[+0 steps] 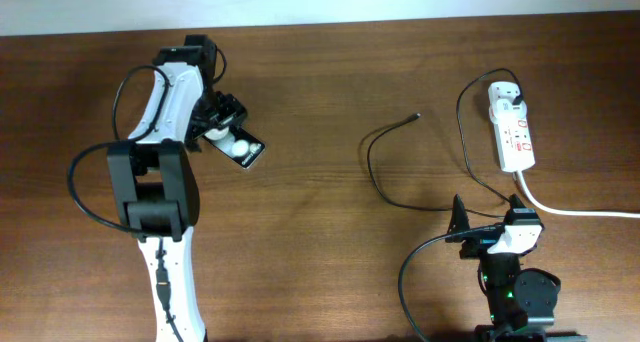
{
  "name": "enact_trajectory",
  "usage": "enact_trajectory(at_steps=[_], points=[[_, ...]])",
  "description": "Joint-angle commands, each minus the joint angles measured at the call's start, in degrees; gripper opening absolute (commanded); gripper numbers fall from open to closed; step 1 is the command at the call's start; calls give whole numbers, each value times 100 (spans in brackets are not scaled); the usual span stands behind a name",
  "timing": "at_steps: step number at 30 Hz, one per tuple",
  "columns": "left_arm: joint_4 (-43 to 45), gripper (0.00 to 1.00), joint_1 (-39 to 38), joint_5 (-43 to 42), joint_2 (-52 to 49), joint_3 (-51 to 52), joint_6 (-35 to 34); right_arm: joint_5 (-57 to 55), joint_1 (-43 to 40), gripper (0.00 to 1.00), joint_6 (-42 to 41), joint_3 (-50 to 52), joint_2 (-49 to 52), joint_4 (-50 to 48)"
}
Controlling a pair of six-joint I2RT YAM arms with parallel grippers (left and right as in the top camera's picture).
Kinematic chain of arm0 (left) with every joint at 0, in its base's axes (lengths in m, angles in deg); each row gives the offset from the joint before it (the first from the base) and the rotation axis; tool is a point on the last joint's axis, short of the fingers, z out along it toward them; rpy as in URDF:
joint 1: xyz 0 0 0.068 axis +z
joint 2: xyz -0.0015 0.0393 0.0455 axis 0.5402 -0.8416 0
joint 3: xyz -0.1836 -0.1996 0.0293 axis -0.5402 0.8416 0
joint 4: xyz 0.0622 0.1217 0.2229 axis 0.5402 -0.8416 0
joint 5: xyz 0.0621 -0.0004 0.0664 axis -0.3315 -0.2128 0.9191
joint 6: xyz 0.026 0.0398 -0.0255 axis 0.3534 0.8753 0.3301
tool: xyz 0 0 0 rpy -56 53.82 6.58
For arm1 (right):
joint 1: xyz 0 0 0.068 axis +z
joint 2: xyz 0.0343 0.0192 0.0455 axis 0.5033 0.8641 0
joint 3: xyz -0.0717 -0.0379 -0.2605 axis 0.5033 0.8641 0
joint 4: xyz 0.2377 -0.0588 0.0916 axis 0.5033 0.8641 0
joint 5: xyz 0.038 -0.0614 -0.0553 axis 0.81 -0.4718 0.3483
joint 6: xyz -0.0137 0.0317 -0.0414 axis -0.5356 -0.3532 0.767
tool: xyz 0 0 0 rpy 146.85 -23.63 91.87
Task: Plug charger to phone and switch on socket
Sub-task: 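Close the left gripper on the phone's sides and lift it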
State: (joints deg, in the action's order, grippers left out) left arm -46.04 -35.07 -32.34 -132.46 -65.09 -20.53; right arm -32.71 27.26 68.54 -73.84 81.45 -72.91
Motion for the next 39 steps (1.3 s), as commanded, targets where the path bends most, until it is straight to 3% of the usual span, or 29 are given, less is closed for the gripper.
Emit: enact_trajectory(at_steps=[1, 9, 20, 29, 39], points=[[-35, 99, -33, -295, -66, -225, -212, -50, -2, 99, -28, 42, -44, 9], [-26, 99, -254, 61, -114, -216, -1117, -50, -2, 99, -28, 42, -44, 9], [-404, 99, -273, 573, -461, -212, -1154, -50, -2, 99, -28, 42, -44, 9], [74, 99, -284, 575, -466, 435, -1569, -50, -2, 99, -28, 42, -44, 9], [824, 100, -267, 553, -466, 1259, -1585, -50, -2, 99, -28, 42, -44, 9]])
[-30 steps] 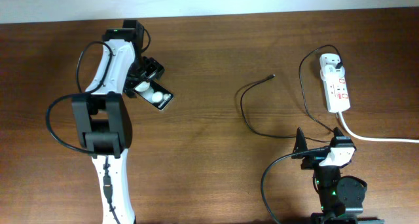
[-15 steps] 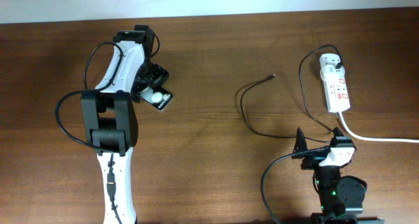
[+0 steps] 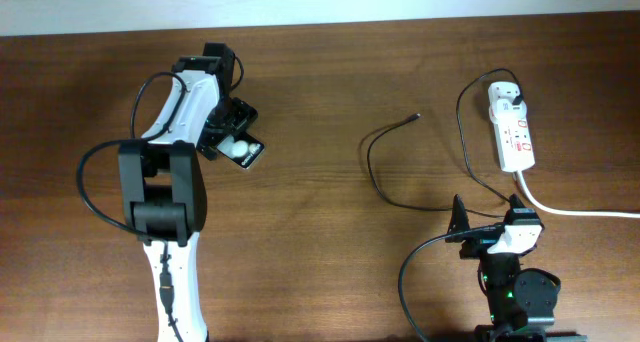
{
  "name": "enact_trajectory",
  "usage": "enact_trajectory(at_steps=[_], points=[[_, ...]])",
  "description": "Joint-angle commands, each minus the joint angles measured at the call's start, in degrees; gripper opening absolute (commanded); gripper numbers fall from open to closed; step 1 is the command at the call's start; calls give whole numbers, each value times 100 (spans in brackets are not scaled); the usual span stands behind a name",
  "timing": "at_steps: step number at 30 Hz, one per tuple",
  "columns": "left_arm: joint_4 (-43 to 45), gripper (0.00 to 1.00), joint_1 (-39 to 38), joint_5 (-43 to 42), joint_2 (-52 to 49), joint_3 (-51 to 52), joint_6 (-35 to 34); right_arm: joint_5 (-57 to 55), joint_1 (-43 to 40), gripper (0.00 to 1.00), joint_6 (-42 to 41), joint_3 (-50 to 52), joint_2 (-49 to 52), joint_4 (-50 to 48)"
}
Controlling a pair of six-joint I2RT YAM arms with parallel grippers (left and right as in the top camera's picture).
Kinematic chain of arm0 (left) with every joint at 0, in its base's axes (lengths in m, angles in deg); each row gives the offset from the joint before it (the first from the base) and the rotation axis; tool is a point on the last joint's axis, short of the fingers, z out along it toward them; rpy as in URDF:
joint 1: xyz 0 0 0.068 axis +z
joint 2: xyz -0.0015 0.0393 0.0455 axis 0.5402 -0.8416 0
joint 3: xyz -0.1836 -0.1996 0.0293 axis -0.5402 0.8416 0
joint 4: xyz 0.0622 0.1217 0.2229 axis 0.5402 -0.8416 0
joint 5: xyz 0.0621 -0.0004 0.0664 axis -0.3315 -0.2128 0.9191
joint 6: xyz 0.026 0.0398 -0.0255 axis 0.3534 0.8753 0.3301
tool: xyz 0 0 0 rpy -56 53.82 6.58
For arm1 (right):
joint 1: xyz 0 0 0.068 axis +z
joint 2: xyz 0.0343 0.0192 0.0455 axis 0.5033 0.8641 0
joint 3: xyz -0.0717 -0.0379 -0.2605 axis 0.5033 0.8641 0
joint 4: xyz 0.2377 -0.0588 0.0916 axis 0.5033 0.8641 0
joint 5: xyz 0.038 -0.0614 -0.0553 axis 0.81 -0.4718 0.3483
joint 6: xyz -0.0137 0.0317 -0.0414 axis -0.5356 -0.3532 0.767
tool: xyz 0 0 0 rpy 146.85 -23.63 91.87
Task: Plug charger to phone and switch on socket
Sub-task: 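Close the left gripper on the phone's sides and lift it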
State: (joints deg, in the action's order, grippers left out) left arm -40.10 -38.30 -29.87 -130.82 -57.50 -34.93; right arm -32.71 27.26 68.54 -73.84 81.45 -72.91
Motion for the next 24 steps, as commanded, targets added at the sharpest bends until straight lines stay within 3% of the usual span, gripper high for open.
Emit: enact_trajectory(at_steps=[1, 12, 16, 19, 24], points=[[306, 99, 63, 284, -629, 542, -142, -50, -2, 99, -28, 42, -44, 9], [544, 95, 391, 101, -629, 643, -140, -50, -2, 99, -28, 42, -44, 9], [538, 89, 313, 22, -629, 645, -114, -50, -2, 99, -31, 42, -44, 9], [533, 99, 221, -44, -629, 664, -94, -50, -2, 99, -28, 42, -44, 9], [533, 99, 129, -90, -629, 866, -98, -50, -2, 99, -28, 42, -44, 9]])
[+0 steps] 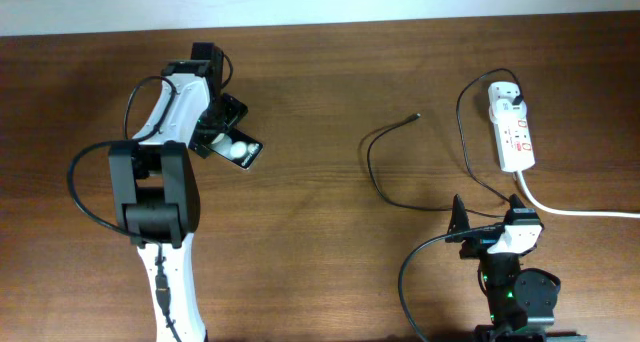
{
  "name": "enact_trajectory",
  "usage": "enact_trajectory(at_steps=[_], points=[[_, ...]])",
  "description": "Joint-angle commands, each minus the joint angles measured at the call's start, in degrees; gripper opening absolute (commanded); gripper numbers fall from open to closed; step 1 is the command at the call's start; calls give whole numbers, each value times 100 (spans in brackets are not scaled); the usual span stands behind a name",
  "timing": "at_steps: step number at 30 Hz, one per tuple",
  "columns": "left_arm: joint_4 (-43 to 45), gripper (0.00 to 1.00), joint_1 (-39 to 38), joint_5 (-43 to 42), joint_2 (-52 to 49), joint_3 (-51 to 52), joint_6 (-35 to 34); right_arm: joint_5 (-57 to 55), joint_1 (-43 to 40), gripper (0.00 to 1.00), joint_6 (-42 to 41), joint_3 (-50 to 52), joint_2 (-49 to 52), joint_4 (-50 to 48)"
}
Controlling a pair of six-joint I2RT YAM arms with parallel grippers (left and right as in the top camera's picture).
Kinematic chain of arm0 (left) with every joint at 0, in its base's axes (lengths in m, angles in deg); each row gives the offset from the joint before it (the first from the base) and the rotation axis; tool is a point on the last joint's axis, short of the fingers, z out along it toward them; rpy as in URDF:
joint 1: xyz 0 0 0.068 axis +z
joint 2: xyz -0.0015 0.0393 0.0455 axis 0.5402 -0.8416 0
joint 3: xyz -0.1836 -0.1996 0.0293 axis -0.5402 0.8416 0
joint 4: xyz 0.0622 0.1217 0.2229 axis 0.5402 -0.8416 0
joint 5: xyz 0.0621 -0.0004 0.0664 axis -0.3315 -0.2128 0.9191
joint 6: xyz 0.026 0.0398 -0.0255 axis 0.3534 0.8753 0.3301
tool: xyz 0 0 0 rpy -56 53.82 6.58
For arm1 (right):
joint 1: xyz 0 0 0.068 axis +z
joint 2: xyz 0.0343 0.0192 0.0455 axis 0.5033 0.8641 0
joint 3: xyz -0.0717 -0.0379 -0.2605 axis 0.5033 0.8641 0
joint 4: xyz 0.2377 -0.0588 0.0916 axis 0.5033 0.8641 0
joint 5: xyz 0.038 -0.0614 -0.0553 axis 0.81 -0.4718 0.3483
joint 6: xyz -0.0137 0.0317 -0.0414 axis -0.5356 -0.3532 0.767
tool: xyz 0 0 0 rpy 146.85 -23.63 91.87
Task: Plug charger to phone and switch on socket
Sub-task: 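Close the left gripper on the phone's sides and lift it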
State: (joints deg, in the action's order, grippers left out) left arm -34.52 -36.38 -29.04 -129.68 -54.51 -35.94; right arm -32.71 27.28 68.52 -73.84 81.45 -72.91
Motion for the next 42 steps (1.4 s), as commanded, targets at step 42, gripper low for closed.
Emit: enact_trajectory(at_steps=[42], points=[[-1381, 66, -28, -590, 859, 0, 726, -50, -4, 99, -26, 42, -44, 9]])
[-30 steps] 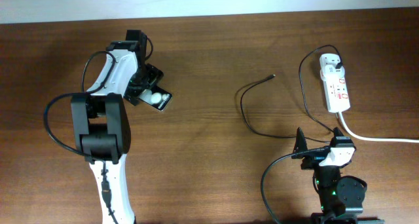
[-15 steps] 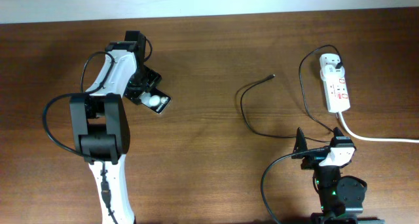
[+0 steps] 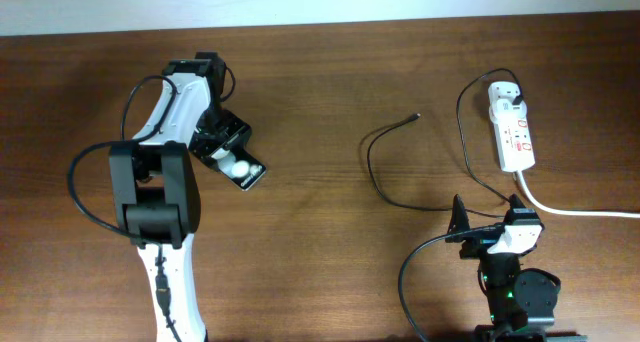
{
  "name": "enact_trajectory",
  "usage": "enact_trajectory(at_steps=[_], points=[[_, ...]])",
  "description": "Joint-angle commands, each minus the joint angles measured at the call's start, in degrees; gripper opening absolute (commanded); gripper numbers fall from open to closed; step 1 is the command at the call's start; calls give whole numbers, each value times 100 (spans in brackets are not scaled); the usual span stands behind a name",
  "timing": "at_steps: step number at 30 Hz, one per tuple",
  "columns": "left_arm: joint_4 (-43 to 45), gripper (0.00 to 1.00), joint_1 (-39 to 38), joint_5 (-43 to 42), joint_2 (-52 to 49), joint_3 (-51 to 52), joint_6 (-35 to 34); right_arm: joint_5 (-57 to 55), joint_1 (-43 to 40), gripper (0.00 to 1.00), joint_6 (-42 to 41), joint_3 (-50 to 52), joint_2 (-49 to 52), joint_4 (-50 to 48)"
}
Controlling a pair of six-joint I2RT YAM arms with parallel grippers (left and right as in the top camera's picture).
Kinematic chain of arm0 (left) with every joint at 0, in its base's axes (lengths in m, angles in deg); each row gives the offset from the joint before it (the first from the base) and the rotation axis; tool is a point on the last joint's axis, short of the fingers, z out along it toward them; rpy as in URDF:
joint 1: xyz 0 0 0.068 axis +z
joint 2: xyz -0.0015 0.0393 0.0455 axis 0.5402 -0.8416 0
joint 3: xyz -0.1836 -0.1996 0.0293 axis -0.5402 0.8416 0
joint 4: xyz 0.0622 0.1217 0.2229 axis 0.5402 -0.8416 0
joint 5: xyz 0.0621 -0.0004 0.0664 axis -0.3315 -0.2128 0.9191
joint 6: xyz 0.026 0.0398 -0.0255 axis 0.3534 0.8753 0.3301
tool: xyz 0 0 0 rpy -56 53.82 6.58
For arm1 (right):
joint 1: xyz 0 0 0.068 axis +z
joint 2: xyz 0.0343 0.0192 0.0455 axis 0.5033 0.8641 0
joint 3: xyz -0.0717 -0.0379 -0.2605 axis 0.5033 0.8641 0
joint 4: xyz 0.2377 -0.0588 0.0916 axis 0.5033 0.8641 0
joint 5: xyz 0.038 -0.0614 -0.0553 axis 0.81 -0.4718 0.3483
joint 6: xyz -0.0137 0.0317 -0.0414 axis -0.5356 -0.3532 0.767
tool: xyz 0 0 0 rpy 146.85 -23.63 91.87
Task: Plug charger to phone and switch on socket
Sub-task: 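Close the left gripper on the phone's sides and lift it, then rotate the held phone upright, bottom edge toward the right arm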
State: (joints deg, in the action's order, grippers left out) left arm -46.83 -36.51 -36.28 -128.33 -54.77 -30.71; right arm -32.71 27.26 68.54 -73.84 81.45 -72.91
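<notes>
In the overhead view, the dark phone (image 3: pixel 250 172) lies at an angle on the table's left half, with a white round knob (image 3: pixel 238 167) on its back. My left gripper (image 3: pixel 222 144) is over the phone's upper-left end and looks shut on it. The thin black charger cable (image 3: pixel 372 167) runs from the plug (image 3: pixel 507 92) in the white power strip (image 3: pixel 512 132) and loops across the table. Its free tip (image 3: pixel 417 115) lies right of centre, far from the phone. My right gripper (image 3: pixel 459 214) is folded back at its base near the front edge, fingers together and holding nothing.
The power strip's white mains lead (image 3: pixel 580 212) runs off the right edge. The wooden table (image 3: pixel 320 242) ends at a pale wall along the back. The left arm's own black cables loop beside its base (image 3: pixel 95 182).
My left gripper has shifted slightly toward the front and turned. The phone has moved with it, now lying lower and more to the right. The cable, power strip and right arm are unchanged.
At first my left gripper was at the phone's upper-left end on the table's left half. Over the following moments its wrist turned and the phone stayed almost in place. Now the phone sits a little closer to the front. The right arm stayed parked throughout.
</notes>
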Motion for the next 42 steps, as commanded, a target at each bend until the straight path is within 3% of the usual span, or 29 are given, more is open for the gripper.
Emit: enact_trajectory(at_steps=[1, 12, 18, 27, 31, 38, 42], points=[[-223, 66, -15, 136, 879, 26, 205, -50, -2, 99, -28, 42, -44, 9], [-1161, 66, -15, 151, 3556, 26, 719, -50, -2, 99, -28, 42, -44, 9], [-2133, 67, -15, 520, 5064, 28, 835, -50, -2, 99, -28, 42, -44, 9], [-2247, 68, -15, 514, 6548, 675, 566, -50, -2, 99, -28, 42, -44, 9], [-1397, 68, -15, 107, 6972, 1996, 448, -50, -2, 99, -31, 42, -44, 9], [1211, 68, -15, -1379, 6883, 4614, 448, -50, -2, 99, -28, 42, -44, 9], [2085, 68, -15, -1904, 6470, 5171, 350, -50, -2, 99, -28, 42, -44, 4]])
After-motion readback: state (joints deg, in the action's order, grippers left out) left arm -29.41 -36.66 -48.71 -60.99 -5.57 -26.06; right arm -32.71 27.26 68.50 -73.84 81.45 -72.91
